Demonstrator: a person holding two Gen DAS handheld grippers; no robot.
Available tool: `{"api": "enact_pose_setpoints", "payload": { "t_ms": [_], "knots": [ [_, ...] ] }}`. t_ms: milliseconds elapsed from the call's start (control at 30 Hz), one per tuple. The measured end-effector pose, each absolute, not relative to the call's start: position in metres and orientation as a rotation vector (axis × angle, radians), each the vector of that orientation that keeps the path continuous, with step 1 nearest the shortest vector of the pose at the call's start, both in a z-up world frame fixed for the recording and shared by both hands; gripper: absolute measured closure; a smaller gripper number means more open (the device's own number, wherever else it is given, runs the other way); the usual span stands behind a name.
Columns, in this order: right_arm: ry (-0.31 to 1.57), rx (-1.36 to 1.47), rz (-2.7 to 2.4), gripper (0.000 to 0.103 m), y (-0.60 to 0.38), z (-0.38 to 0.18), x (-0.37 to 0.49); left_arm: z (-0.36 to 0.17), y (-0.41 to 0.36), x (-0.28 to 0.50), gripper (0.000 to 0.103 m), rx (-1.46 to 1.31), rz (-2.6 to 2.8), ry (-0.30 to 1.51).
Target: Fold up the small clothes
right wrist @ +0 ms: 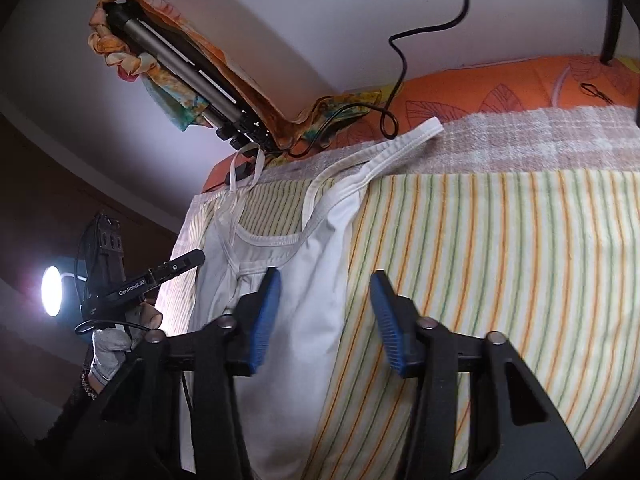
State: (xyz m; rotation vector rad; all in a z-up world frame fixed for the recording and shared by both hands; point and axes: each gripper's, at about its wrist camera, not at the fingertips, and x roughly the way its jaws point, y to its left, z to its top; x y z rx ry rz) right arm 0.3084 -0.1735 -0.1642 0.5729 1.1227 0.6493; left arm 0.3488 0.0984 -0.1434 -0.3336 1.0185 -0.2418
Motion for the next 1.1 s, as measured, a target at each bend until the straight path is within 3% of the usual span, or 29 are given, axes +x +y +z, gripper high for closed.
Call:
{"api": "enact_pose_setpoints", "payload": {
  "t_ms": [33, 133, 467, 500, 567, 600, 633, 833, 867, 1000, 1100],
  "knots": [
    [1.127, 0.558, 0.653, 0.086, -0.171, -0.165, 0.31, -0.145, 0.097, 0.35, 0.067, -0.322, -0.242, 1.018],
    [1.133, 0.514, 0.647, 0.098, -0.165, -0.166, 0.314, -0.15, 0.093, 0.352, 0.067, -0.288, -0.234, 1.019],
    [1.092, 0.505, 0.603, 0.1, -0.186, -0.163, 0.318, -0.152, 0.098, 0.351, 0.067, -0.289, -0.239, 0.996],
    [1.094, 0.516, 0.61, 0.098, -0.187, -0.161, 0.318, -0.151, 0.101, 0.35, 0.067, -0.307, -0.243, 0.994],
    [1.095, 0.539, 0.638, 0.084, -0.187, -0.16, 0.317, -0.151, 0.106, 0.351, 0.064, -0.347, -0.253, 0.989],
    [1.09, 0.539, 0.646, 0.07, -0.186, -0.159, 0.317, -0.151, 0.108, 0.352, 0.063, -0.364, -0.256, 0.986],
    [1.086, 0.533, 0.65, 0.065, -0.184, -0.159, 0.317, -0.151, 0.108, 0.354, 0.063, -0.372, -0.256, 0.985],
    [1.12, 0.474, 0.623, 0.064, -0.165, -0.171, 0.326, -0.155, 0.097, 0.368, 0.063, -0.342, -0.267, 0.992],
    [1.133, 0.455, 0.605, 0.066, -0.162, -0.175, 0.329, -0.157, 0.094, 0.37, 0.064, -0.335, -0.267, 0.996],
    [1.129, 0.426, 0.57, 0.09, -0.163, -0.176, 0.334, -0.161, 0.086, 0.378, 0.069, -0.276, -0.276, 0.966],
    [1.129, 0.418, 0.577, 0.096, -0.165, -0.177, 0.335, -0.162, 0.084, 0.379, 0.079, -0.255, -0.269, 0.948]
  ]
}}
